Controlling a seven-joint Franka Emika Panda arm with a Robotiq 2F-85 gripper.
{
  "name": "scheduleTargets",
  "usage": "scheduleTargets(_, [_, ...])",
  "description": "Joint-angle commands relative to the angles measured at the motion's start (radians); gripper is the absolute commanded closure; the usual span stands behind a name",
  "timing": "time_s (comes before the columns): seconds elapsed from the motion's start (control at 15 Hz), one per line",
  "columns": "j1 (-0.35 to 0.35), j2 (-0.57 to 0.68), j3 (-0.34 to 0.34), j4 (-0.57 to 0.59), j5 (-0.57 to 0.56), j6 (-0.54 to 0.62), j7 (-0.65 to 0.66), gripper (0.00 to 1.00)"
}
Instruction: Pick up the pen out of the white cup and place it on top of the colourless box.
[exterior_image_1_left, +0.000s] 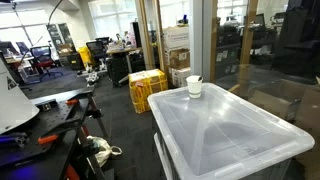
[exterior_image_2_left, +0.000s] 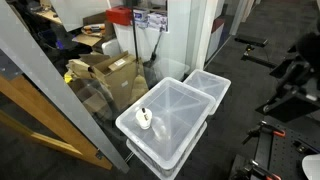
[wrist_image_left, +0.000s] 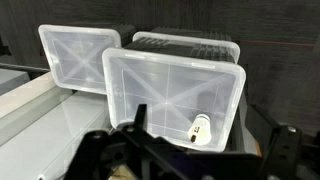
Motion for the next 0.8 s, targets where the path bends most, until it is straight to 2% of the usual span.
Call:
scheduleTargets(0.0, [0.026,0.009,-0.020,0.002,-0.017,-0.003,0.016,0.00])
scheduleTargets(0.53, [0.021,0.003,-0.026,0.005,-0.037,0.004,0.011,0.00])
scheduleTargets(0.73, [0.015,-0.010,-0.056,0.007,-0.059,0.021,-0.005,0.00])
